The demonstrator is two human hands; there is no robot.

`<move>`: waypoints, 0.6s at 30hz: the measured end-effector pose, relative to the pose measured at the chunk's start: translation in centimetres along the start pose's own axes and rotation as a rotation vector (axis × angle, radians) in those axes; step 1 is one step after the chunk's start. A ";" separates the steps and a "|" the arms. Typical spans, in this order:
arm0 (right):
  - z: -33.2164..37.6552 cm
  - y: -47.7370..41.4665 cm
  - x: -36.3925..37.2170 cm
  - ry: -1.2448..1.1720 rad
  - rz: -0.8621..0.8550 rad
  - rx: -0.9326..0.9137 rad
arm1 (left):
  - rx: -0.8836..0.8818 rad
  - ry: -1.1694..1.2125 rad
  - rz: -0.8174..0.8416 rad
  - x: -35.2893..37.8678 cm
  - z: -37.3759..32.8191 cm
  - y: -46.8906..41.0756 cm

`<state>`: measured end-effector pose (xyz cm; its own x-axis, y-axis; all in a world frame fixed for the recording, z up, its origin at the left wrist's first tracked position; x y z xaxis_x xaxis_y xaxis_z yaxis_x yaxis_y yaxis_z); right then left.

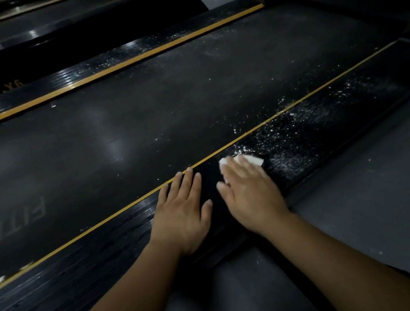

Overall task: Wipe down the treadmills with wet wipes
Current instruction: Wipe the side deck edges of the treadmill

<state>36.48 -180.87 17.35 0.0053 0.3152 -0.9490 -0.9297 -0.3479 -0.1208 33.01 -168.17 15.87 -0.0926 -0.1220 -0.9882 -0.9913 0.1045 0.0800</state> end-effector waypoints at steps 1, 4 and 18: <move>0.7 1.1 0.2 -0.006 0.019 -0.072 | 0.009 0.006 -0.002 0.0 0.1 -0.1; -1.5 2.4 -0.6 0.012 0.039 -0.126 | 0.027 -0.003 -0.010 0.0 0.1 -0.2; -1.3 2.0 -0.6 0.011 -0.005 -0.083 | 0.036 0.014 -0.044 -0.3 0.0 -0.1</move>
<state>35.09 -182.89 17.25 0.0148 0.3074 -0.9515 -0.8960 -0.4183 -0.1491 33.14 -168.12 16.17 -0.0503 -0.1411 -0.9887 -0.9904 0.1345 0.0311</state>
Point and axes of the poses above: each hand's wrist, its own y-axis away from the middle knuckle, its own x-axis out of the palm, z = x × y, the point moved 10 cm from there along -y, towards the middle knuckle
